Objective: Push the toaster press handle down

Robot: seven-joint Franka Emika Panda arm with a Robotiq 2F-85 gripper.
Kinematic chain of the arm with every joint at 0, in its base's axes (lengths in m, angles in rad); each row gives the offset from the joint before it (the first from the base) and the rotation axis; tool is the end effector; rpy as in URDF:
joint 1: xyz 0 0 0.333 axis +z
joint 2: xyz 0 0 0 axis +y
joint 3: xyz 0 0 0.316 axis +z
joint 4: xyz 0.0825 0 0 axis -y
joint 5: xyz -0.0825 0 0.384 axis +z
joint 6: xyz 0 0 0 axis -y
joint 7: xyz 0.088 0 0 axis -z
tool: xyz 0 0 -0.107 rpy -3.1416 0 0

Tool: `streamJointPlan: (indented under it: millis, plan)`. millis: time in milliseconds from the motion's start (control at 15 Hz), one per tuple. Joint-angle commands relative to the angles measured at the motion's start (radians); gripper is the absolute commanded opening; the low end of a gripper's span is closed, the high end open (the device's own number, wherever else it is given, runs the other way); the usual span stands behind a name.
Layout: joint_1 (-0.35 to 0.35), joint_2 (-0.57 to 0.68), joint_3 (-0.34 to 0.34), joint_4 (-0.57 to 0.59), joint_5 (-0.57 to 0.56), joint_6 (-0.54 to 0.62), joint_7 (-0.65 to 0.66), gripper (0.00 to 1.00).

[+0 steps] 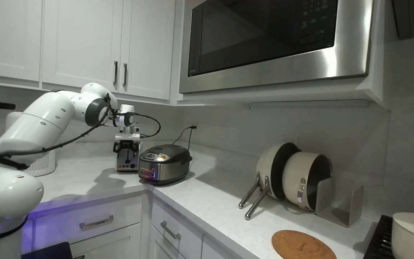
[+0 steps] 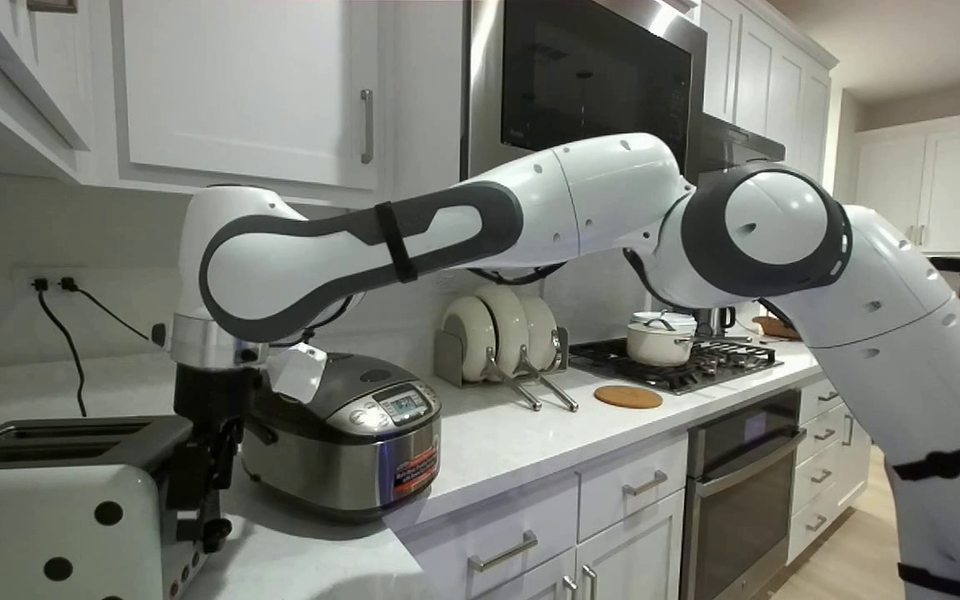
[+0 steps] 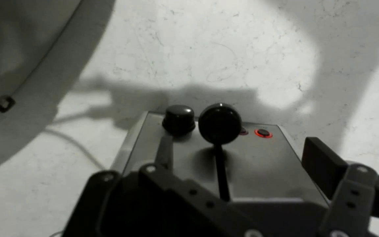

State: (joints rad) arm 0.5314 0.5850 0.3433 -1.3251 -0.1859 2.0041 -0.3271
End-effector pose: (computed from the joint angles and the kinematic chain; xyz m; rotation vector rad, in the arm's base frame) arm 0.5169 0.5143 0.4199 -2.5483 -1.7514 -0.1850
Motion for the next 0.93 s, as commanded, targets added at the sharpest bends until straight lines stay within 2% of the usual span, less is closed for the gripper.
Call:
streamJointPlan:
  millis: [0,400,800,867]
  plan:
    - [-0.009,-0.104,0.001,-0.044,-0.001,-0.024,0.013,1.0]
    - [-0.05,-0.358,0.003,-0.213,0.02,0.003,0.007,1.0]
    - [-0.124,-0.661,0.004,-0.432,0.126,-0.002,0.042,1.0]
    - [-0.111,-0.54,0.017,-0.312,0.089,-0.013,0.014,1.0]
